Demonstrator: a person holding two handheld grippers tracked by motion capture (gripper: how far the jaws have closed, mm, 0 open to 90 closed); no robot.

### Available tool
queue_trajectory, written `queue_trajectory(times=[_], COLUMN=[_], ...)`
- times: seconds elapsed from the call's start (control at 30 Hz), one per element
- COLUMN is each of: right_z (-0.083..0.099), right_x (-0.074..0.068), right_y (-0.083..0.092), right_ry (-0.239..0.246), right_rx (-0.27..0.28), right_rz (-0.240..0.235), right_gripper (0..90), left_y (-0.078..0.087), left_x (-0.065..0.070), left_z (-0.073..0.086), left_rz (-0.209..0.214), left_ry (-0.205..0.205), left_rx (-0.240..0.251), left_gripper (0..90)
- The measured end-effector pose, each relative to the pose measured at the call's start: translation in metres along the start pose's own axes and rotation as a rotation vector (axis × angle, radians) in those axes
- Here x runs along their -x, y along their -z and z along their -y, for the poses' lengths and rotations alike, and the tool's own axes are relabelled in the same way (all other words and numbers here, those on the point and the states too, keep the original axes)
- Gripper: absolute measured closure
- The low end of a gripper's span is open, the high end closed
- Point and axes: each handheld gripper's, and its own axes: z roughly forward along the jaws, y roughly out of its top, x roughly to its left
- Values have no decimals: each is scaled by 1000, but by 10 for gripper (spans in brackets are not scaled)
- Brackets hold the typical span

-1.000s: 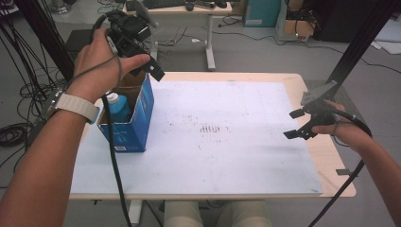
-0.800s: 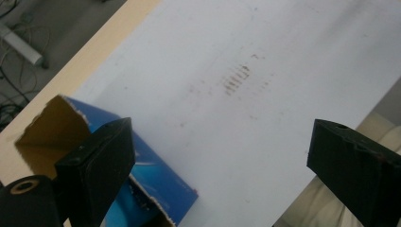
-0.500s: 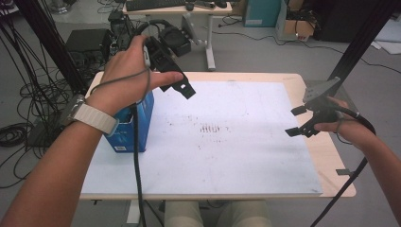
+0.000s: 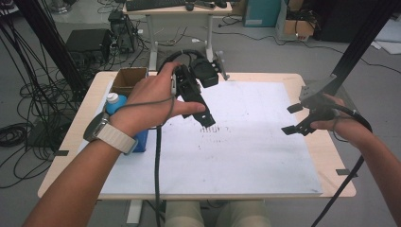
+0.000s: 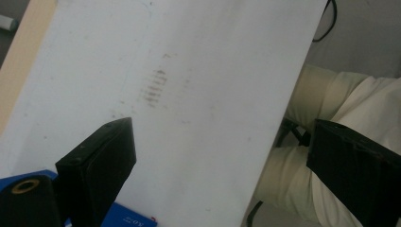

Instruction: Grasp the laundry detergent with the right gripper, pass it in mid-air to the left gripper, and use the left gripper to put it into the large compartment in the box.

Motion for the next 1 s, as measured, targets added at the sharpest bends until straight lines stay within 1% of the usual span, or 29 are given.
queue_trajectory(times=[0.07, 0.1, 0.13, 0.17, 0.2, 0.23, 0.27, 0.3, 0.33, 0.37, 0.4, 0.53, 0.67, 0.8, 0.87, 0.9, 1.0], right_z=[-2, -4, -5, -5, -6, -6, -6, -6, -7, -6, -6, -5, -5, -6, -7, -6, -6], right_x=[-1, -1, -1, -1, 2, 2, 0, 1, 3, -1, -1, -1, -1, -1, -1, -1, -2], right_y=[0, 1, 1, 1, -2, -3, -2, -2, -3, -1, -2, -1, -1, -3, -2, -4, -4], right_ry=[5, 16, 21, 20, 57, 57, 19, 35, 75, 23, 19, 21, 13, 21, 27, 19, 21], right_rx=[-2, -24, -31, -29, 7, 17, -7, -12, -1, -11, -5, -7, 1, 2, -13, 2, -3], right_rz=[-1, -3, -3, -2, -3, -7, -4, -4, -9, -3, -5, -2, -2, -6, -4, -8, -7], right_gripper=[82, 81, 81, 82, 81, 81, 81, 82, 81, 82, 82, 82, 82, 82, 82, 82, 82], left_y=[-5, -7, -9, -11, -13, -15, -16, -18, -20, -22, -23, -25, -25, -27, -26, -27, -26], left_x=[1, 2, 2, 3, 3, 3, 3, 3, 3, 4, 4, 6, 5, 4, 4, 4, 4], left_z=[0, -1, -1, -1, -1, -1, -1, -1, -2, -2, -2, -3, -3, -2, -1, -1, -1], left_rz=[4, 4, 6, 9, 7, 9, 8, 6, 7, 9, 10, 12, 13, 9, 10, 11, 4], left_ry=[-5, -8, -10, -12, -19, -15, -16, -17, -21, -18, -21, -26, -15, -12, -10, -7, -9], left_rx=[-7, -9, -10, -10, -13, -13, -17, -24, -30, -32, -32, -35, -28, -31, -24, -22, -22], left_gripper=[92, 93, 93, 93, 93, 93, 93, 93, 93, 93, 93, 94, 94, 94, 94, 94, 94])
